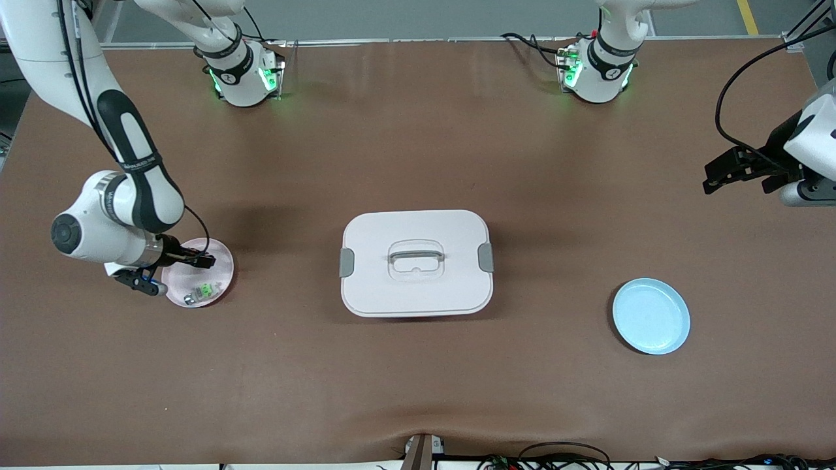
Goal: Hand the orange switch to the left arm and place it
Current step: 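Lower the right gripper, close on the orange switch and lift it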
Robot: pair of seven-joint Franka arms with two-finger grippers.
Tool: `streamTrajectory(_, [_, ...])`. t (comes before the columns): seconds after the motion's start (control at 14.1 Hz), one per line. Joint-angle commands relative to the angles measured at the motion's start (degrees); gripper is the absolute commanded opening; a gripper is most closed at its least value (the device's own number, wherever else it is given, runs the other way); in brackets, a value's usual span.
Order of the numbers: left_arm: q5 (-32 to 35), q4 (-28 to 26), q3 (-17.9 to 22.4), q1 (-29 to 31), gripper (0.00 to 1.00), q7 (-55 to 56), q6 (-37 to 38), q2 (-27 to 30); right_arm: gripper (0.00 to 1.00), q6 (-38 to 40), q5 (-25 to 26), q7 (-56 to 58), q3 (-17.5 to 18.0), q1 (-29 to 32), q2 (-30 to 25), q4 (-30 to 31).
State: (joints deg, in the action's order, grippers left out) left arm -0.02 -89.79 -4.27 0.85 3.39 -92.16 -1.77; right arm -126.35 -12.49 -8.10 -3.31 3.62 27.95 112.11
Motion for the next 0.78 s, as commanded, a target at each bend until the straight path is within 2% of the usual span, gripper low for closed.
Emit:
streamTrajectory(0.0, [1.16, 1.11, -0.21, 0.12, 1.00, -0.23, 0.75, -0.43, 0.00, 5.93, -2.26, -5.50, 0.67, 0.69, -0.44, -3.91])
streamTrajectory(0.14, [1.07, 1.11, -0.21, 0.12, 1.00, -0.31, 0.75, -0.43, 0.00, 7.34, -6.56, -10.16, 0.67, -0.01, -1.49, -4.00])
streamTrajectory(0.36, [1.07, 1.11, -0.30, -0.32, 1.00, 0.04, 0.75, -0.43, 0.00, 9.71, -7.11, -19.20, 0.76, -2.99, -3.86, -4.61])
streamTrajectory(0.57, [0.64, 0.76, -0.82, -0.67, 1.00, -0.05, 0.75, -1.22, 0.00, 15.59, -8.68, -31.76, 0.85, -7.82, -4.22, -9.78])
streamTrajectory(0.71, [-1.99, 0.15, -1.26, -1.63, 1.00, 0.65, 0.84, -1.31, 0.00, 20.59, -12.27, -39.15, 0.93, -10.38, -4.48, -13.82])
